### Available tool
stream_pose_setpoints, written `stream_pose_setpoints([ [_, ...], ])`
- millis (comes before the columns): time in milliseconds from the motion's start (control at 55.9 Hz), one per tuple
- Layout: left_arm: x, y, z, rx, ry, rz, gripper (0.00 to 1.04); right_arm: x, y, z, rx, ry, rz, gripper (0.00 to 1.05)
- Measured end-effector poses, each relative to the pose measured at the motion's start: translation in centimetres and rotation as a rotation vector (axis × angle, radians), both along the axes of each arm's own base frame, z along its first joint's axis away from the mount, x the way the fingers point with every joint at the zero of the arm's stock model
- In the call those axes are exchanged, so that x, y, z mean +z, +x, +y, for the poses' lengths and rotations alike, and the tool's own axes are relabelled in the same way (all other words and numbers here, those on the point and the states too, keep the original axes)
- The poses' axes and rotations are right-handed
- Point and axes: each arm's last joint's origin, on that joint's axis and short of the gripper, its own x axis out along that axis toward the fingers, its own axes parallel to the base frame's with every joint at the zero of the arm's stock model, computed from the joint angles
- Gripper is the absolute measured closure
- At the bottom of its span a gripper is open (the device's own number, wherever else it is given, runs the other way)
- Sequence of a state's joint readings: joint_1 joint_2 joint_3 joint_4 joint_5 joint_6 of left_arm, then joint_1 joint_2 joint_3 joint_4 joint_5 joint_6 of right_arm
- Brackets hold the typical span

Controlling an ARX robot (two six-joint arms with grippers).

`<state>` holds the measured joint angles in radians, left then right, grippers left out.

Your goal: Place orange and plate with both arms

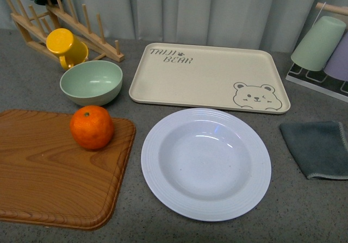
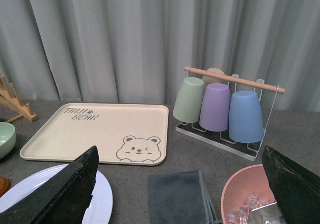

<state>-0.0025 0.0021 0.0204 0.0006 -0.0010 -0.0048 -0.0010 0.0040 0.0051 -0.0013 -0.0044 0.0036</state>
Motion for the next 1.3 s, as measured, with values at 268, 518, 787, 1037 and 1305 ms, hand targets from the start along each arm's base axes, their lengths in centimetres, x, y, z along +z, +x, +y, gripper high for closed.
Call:
stream_pose_setpoints([
  [268,0.00,0.00,0.00,0.000,0.000,0.000,0.06,0.00,0.00,0.00,0.000,0.000,0.000,0.09],
  [518,0.00,0.00,0.00,-0.001,0.000,0.000,0.06,0.00,0.00,0.00,0.000,0.000,0.000,0.09],
  [787,0.00,0.00,0.00,0.000,0.000,0.000,0.06,0.00,0.00,0.00,0.000,0.000,0.000,0.09],
  [1037,0.00,0.00,0.00,0.000,0.000,0.000,0.06,0.00,0.00,0.00,0.000,0.000,0.000,0.09],
  [1305,0.00,0.00,0.00,0.000,0.000,0.000,0.06,0.00,0.00,0.00,0.000,0.000,0.000,0.09],
])
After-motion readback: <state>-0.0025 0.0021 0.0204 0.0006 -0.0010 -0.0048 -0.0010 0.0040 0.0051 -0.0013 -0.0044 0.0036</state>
